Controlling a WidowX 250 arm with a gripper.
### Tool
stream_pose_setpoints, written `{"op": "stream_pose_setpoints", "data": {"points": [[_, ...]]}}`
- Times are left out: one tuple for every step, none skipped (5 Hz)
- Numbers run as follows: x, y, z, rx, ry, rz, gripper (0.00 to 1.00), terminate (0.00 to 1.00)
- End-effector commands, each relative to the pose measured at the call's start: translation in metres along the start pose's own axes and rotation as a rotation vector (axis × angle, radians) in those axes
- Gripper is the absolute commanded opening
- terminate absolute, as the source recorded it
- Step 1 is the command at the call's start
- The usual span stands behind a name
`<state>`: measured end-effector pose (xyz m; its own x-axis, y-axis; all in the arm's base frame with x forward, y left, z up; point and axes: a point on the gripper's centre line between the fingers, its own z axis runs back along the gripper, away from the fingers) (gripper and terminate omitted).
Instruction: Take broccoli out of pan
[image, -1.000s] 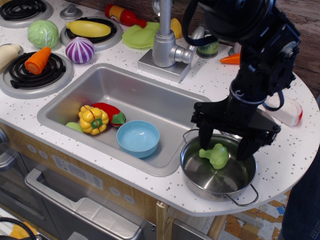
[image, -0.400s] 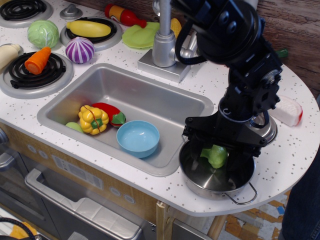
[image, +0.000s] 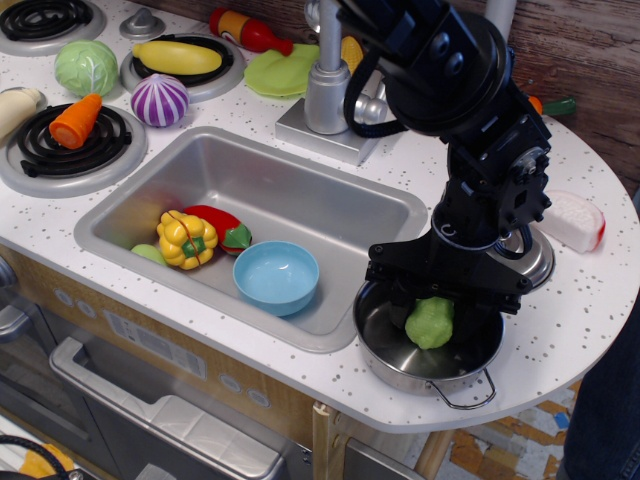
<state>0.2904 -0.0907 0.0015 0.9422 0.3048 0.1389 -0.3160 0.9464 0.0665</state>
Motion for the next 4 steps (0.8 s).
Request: {"op": "stream_pose_setpoints", "data": {"points": [[0.005, -0.005, 0.022, -0.004, 0.004, 0.036, 0.00, 0.00], [0.012, 0.000, 0.049, 0.018, 0.056, 0.008, 0.00, 0.00], [0.038, 0.013, 0.067, 0.041, 0.059, -0.053, 0.00, 0.00], [0.076, 0.028, 0.067, 0.010, 0.022, -0.152, 0.00, 0.00]]}}
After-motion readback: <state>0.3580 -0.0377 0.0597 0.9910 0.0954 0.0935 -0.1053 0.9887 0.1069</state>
